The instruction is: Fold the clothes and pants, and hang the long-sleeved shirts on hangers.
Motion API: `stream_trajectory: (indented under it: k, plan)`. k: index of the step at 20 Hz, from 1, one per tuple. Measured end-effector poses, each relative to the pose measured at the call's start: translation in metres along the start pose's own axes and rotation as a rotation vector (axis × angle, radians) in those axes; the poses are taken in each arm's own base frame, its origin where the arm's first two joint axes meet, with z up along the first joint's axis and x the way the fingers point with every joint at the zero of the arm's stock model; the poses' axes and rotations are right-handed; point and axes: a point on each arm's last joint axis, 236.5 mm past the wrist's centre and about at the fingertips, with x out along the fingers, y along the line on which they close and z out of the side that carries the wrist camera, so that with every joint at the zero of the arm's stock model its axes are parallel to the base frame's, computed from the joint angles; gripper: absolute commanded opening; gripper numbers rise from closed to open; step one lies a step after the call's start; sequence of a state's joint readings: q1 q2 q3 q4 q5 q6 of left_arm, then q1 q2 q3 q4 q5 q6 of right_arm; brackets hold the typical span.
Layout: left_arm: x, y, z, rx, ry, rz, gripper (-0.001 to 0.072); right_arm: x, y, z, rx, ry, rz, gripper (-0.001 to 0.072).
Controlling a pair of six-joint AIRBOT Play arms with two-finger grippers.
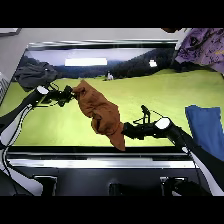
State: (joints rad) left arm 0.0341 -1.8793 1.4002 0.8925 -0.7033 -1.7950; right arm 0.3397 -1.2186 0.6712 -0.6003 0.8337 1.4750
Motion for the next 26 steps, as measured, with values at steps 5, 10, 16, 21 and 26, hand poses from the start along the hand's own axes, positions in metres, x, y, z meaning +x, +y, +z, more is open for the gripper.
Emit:
stream_trajectory:
  k: [5,10,16,21,26]
  plan:
    - [-0.043,-0.032,0.032,0.095,-0.066,-0.042,0.0016,-0.020,0.017,0.032,-0.148,-0.058,-0.070,0.0029]
    - [-0.174,-0.098,0.082,0.272,-0.278,-0.104,0.0016,-0.107,0.080,0.115,-0.438,-0.292,-0.248,0.0029]
    - [-0.413,-0.187,0.070,0.487,-0.672,-0.225,0.0017,-0.302,0.202,0.164,-0.725,-0.749,-0.386,0.0029]
    - [-0.569,-0.186,0.004,0.623,-0.977,-0.158,0.0018,-0.450,0.261,0.105,-0.846,-1.092,-0.375,0.0029]
    - [-0.625,-0.152,-0.046,0.646,-1.055,-0.044,0.0018,-0.530,0.267,0.045,-0.854,-1.286,-0.354,0.0029]
